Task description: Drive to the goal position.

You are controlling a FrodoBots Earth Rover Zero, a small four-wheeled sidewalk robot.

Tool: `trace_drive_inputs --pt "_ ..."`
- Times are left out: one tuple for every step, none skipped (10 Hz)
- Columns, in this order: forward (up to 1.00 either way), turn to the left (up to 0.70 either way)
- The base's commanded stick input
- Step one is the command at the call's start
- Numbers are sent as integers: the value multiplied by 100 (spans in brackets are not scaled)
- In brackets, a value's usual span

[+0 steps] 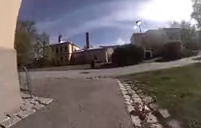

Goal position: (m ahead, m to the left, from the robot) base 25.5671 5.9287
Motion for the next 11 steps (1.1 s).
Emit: trace_drive_inputs --pt "70 0" --pt "70 0" --pt "70 0" --pt "70 0" --pt "70 0" --pt "70 0" --pt "70 0" --pt "70 0" --pt "70 0" --pt "70 0" --pt "70 0"
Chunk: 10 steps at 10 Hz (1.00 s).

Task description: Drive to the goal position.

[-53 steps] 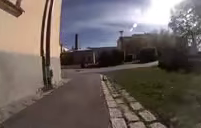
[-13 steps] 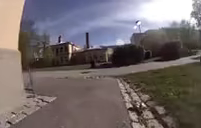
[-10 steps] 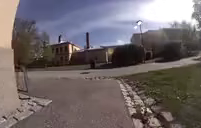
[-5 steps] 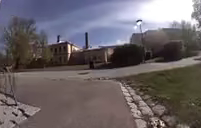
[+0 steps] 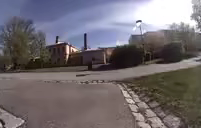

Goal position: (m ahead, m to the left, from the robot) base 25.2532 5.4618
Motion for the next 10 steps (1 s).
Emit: trace_drive_inputs --pt "70 0" --pt "70 0" --pt "70 0" --pt "70 0" --pt "70 0" --pt "70 0" --pt "70 0" --pt "70 0" --pt "70 0" --pt "70 0"
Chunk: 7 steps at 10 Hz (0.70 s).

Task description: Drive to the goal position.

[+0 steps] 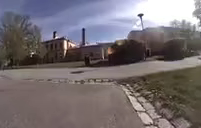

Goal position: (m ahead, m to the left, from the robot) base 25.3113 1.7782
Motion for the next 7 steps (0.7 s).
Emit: trace_drive_inputs --pt "70 0" --pt "70 0" --pt "70 0" --pt "70 0" --pt "70 0" --pt "70 0" --pt "70 0"
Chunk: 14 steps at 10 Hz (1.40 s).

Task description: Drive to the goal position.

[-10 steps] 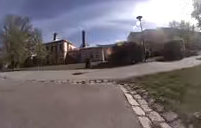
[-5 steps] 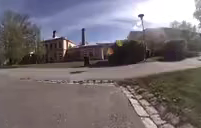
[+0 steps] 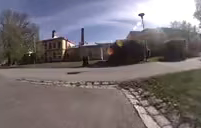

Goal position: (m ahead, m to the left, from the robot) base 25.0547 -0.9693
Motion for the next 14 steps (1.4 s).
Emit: trace_drive_inputs --pt "70 0" --pt "70 -18" --pt "70 -6" --pt "70 0" --pt "70 0" --pt "70 0" --pt "70 0" --pt "70 0" --pt "70 0" --pt "70 0" --pt "70 0" --pt "70 0" --pt "70 0" --pt "70 0"
